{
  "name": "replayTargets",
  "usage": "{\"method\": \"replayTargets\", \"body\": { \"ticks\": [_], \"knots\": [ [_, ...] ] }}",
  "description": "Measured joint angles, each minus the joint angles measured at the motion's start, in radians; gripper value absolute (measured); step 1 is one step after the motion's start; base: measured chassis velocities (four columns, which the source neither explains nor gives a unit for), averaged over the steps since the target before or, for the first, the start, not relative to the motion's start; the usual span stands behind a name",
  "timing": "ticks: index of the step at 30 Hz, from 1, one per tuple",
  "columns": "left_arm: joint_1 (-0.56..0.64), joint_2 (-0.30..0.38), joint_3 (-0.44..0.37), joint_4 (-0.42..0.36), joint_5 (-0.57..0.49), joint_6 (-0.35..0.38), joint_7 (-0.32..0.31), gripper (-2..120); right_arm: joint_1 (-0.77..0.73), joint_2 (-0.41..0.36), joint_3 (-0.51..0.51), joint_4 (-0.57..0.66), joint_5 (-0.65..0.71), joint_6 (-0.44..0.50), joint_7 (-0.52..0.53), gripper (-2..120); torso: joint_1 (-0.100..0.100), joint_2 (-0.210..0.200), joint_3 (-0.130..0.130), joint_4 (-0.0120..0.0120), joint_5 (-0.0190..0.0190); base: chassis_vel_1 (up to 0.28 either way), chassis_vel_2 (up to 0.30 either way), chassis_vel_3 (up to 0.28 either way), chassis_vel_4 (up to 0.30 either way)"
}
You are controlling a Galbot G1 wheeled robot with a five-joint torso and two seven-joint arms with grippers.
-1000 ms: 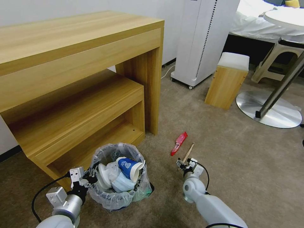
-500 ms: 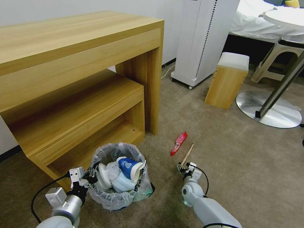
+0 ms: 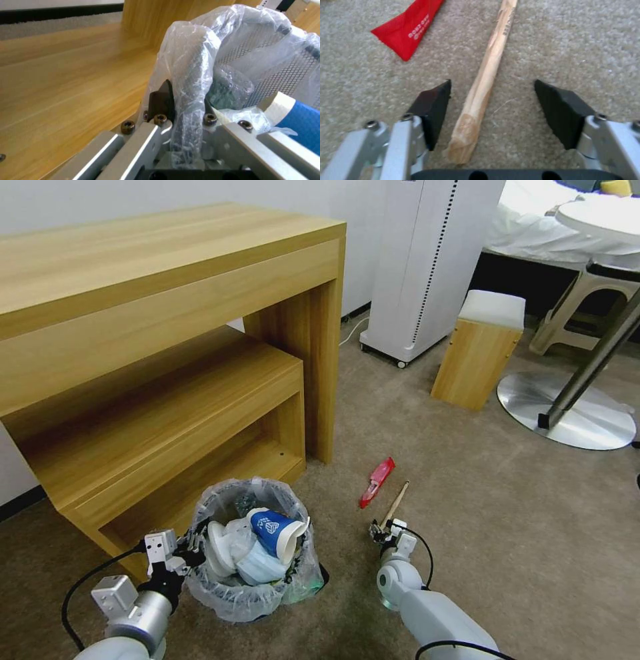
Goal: Pick up the trash bin and place the garbage on the floor into it.
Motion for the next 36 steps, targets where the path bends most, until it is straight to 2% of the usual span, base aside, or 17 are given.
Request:
{"method": "replayTargets", "body": {
  "ticks": [2,3,9,11,14,18,22,25,26,29,30,33,34,36],
  "knots": [
    [0.004,-0.003,0.007,-0.01,0.0,0.0,0.0,2,-0.002,-0.001,0.005,-0.023,-0.014,0.011,-0.019,43,0.0,0.0,0.0,-0.0003,-0.0005,0.0,0.0,0.0,0.0],
    [0.004,-0.003,0.007,-0.01,0.0,0.0,0.0,2,-0.002,-0.001,0.005,-0.023,-0.014,0.011,-0.019,43,0.0,0.0,0.0,-0.0003,-0.0005,0.0,0.0,0.0,0.0],
    [0.007,-0.002,0.008,-0.014,0.001,0.0,0.0,2,-0.002,-0.001,0.011,-0.051,-0.041,0.026,-0.044,22,0.0,0.0,0.0,-0.0004,-0.0004,0.0,0.0,0.0,0.0],
    [0.007,-0.001,0.008,-0.015,0.001,0.0,0.0,2,-0.003,-0.001,0.011,-0.053,-0.044,0.027,-0.046,18,0.0,0.0,0.0,-0.0005,-0.0002,0.0,0.0,0.0,0.0],
    [0.007,-0.005,0.01,-0.016,0.001,-0.002,0.001,2,-0.003,-0.001,0.011,-0.067,-0.068,0.039,-0.059,2,0.0,0.0,0.0,-0.0002,0.0,0.0,0.0,0.0,0.0],
    [0.007,-0.005,0.01,-0.015,0.002,-0.004,0.002,2,-0.006,-0.003,0.011,-0.066,-0.076,0.045,-0.066,0,0.0,0.0,0.0,0.0,0.0001,0.0,0.0,0.0,0.0],
    [0.001,0.0,0.006,-0.009,-0.001,-0.004,0.003,2,-0.035,-0.026,0.006,-0.008,-0.076,0.069,-0.112,0,0.0,0.0,0.0,0.0003,0.0013,0.0,0.0,0.0,0.0],
    [-0.009,0.003,0.0,0.013,-0.002,-0.004,0.002,2,-0.078,-0.089,0.011,0.126,-0.044,0.116,-0.172,0,0.0,0.0,0.0,0.0004,0.0007,0.0,0.0,0.0,0.0],
    [-0.009,0.003,0.0,0.013,-0.002,-0.004,0.002,2,-0.078,-0.089,0.011,0.126,-0.044,0.116,-0.172,0,0.0,0.0,0.0,0.0004,0.0007,0.0,0.0,0.0,0.0],
    [-0.023,-0.001,-0.001,0.039,0.0,-0.006,0.002,2,-0.132,-0.204,0.03,0.326,-0.018,0.144,-0.206,0,0.0,0.0,0.0,0.0001,0.0003,0.0,0.0,0.0,0.0],
    [-0.023,-0.001,-0.001,0.039,0.0,-0.006,0.002,2,-0.132,-0.204,0.03,0.326,-0.018,0.144,-0.206,0,0.0,0.0,0.0,0.0001,0.0003,0.0,0.0,0.0,0.0],
    [-0.032,-0.007,-0.001,0.058,0.005,-0.006,0.001,2,-0.175,-0.304,0.043,0.496,-0.027,0.16,-0.214,0,0.0,0.0,0.0,-0.0001,0.0002,0.0,0.0,0.0,0.0],
    [-0.032,-0.007,-0.001,0.058,0.005,-0.006,0.001,2,-0.175,-0.304,0.043,0.496,-0.027,0.16,-0.214,0,0.0,0.0,0.0,-0.0001,0.0002,0.0,0.0,0.0,0.0],
    [-0.034,-0.012,-0.001,0.065,0.011,-0.007,0.001,2,-0.191,-0.355,0.044,0.585,-0.054,0.166,-0.222,0,0.0,0.0,0.0,-0.0001,0.0001,0.0,0.0,0.0,0.0]
  ]
}}
